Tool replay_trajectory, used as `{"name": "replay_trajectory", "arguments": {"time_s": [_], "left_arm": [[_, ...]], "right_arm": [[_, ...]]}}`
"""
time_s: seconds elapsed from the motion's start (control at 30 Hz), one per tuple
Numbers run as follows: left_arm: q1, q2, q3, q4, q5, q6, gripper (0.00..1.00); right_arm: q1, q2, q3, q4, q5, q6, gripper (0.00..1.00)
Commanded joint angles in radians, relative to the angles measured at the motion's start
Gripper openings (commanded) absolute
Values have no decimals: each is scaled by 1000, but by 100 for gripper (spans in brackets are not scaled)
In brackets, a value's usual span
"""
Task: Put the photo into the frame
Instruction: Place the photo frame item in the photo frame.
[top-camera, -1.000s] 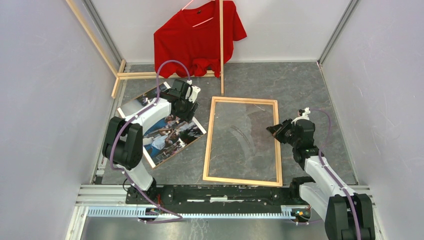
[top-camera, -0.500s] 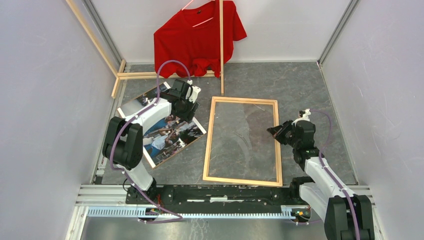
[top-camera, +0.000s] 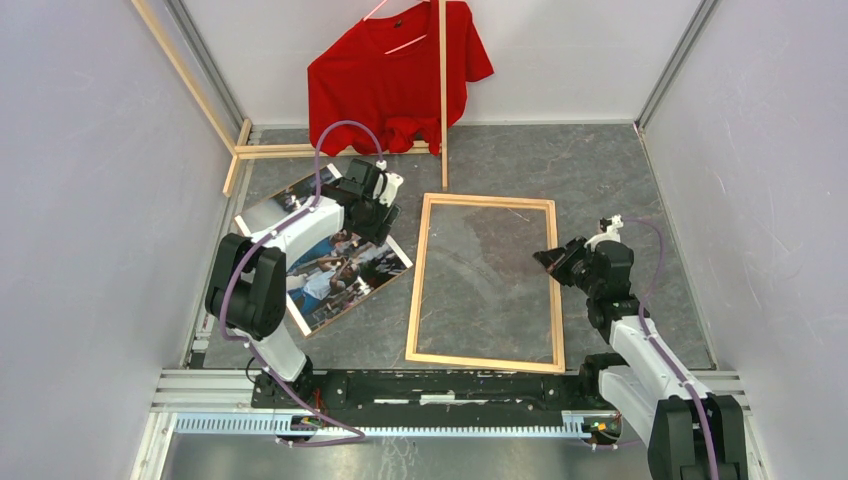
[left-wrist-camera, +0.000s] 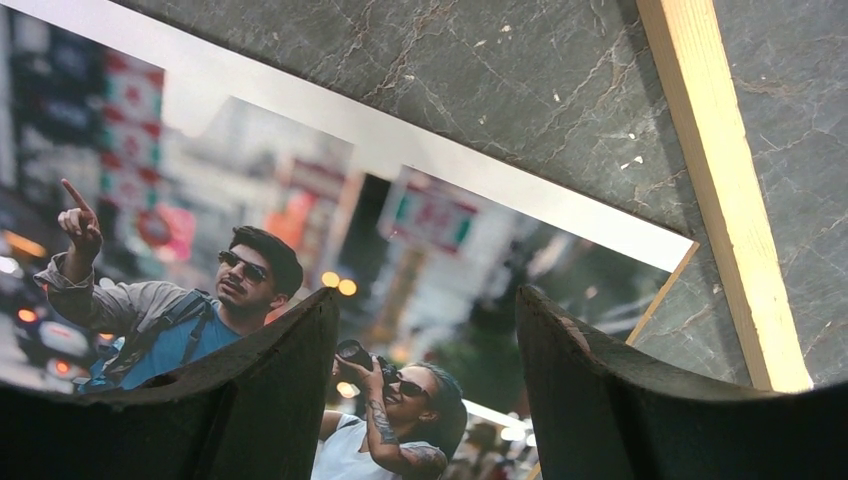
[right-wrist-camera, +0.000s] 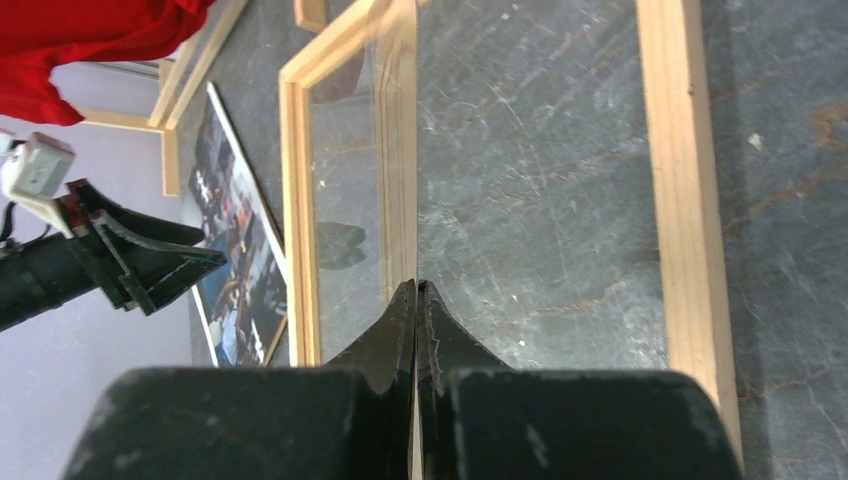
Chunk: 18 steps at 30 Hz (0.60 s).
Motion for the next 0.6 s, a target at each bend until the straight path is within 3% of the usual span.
{"name": "replay_trajectory", "arguments": {"time_s": [0.0,0.57], "left_arm": [[-21,17,15,42,7,2,72],[-101,86,-43,140,30,28,72]], "right_arm": [[-4,-38,-7,129,-39,-3,0],[-4,-44,-141,543,-162,183,0]]}}
